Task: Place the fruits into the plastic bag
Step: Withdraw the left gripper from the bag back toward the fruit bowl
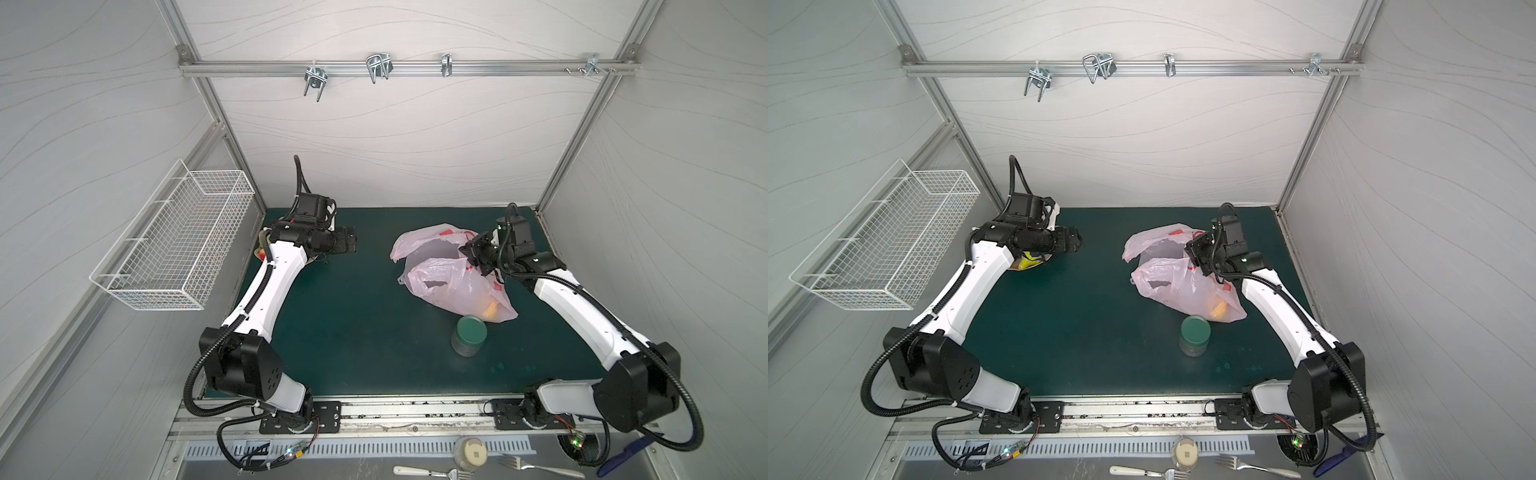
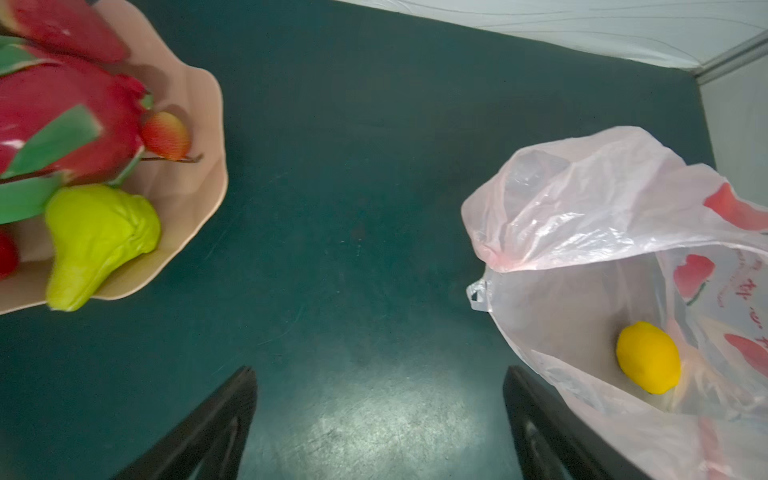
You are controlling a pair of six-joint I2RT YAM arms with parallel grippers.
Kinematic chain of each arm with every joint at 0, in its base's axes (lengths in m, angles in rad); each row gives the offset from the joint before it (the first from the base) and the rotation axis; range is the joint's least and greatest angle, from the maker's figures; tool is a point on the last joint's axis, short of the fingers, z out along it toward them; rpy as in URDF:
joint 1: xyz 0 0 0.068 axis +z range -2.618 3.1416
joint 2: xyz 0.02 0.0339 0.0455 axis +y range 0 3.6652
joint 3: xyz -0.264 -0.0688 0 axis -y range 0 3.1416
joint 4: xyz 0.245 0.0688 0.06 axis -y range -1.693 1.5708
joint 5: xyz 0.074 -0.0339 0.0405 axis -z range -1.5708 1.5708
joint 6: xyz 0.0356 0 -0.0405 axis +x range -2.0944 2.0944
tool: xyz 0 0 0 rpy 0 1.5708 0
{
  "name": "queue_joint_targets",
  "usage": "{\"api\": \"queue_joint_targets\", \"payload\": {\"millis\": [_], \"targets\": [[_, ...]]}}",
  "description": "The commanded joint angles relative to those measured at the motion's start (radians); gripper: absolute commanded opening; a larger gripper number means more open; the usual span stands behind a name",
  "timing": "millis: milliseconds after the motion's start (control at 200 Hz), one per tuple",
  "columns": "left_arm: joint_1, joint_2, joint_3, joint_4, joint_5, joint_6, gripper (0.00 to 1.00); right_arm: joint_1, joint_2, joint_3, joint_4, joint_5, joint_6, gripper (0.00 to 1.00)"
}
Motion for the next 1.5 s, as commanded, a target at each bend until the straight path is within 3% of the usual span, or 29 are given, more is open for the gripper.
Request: {"api": "queue_joint_targets", "payload": {"millis": [0, 445, 990, 1496], "targets": [[0.039, 0.014, 0.059, -0.016, -0.067, 0.006, 0.94, -0.005, 0.011, 0.022, 0.021, -0.031, 0.007, 0.0], [0.191, 0.175, 0.154, -0.084, -0.189, 0.109, 0.94, -0.004, 0.029, -0.013, 0.077, -0.075, 0.017, 0.0], [0.209, 0.503, 0.316, -0.114, -0.394, 0.138, 0.92, -0.009, 0.064, -0.02, 0.11, -0.11, 0.034, 0.0], [0.259, 0.661, 0.446, -0.126, -0.383, 0.15, 0.89, -0.021, 0.113, 0.01, 0.126, -0.122, 0.037, 0.0]]}}
